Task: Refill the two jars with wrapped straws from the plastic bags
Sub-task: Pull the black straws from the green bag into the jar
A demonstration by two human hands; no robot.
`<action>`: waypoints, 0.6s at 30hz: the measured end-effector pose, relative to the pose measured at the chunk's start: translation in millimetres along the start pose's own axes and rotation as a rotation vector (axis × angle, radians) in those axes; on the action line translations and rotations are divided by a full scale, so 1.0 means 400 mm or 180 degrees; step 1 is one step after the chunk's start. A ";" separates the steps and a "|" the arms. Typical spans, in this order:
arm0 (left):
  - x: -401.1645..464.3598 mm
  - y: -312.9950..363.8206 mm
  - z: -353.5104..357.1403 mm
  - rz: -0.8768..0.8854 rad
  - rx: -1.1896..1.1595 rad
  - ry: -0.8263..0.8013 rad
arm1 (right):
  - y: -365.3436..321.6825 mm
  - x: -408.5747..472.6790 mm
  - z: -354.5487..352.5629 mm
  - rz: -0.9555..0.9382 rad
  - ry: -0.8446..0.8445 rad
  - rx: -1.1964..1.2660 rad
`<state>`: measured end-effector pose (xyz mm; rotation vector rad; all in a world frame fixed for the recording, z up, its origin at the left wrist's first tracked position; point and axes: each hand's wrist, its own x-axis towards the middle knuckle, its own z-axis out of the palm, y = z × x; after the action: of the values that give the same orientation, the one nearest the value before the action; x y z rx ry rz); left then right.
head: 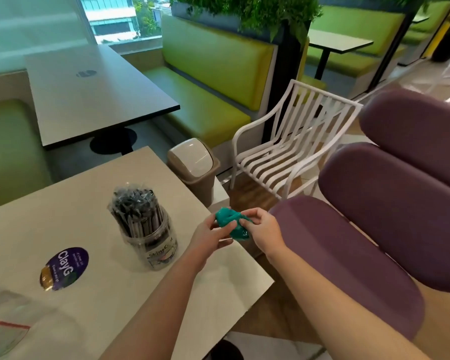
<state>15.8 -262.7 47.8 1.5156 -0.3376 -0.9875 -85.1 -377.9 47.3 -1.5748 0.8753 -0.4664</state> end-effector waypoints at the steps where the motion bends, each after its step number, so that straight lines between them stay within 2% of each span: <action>1: 0.028 0.006 0.001 0.0015 -0.0034 0.0063 | -0.001 0.031 0.003 -0.0047 0.0007 -0.0053; 6: 0.181 0.047 -0.018 -0.0062 -0.0272 0.0573 | -0.017 0.179 0.040 -0.0226 -0.0009 -0.0272; 12: 0.342 0.089 -0.057 -0.0169 -0.0435 0.1132 | -0.054 0.333 0.076 -0.0164 -0.0806 -0.0615; 18: 0.459 0.112 -0.042 -0.0269 -0.0594 0.1412 | -0.064 0.468 0.101 -0.0327 -0.0514 -0.0840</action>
<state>151.7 -391.5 17.1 1.5365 0.1315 -0.6990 69.7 -491.9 30.3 -1.8780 0.7572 -0.2991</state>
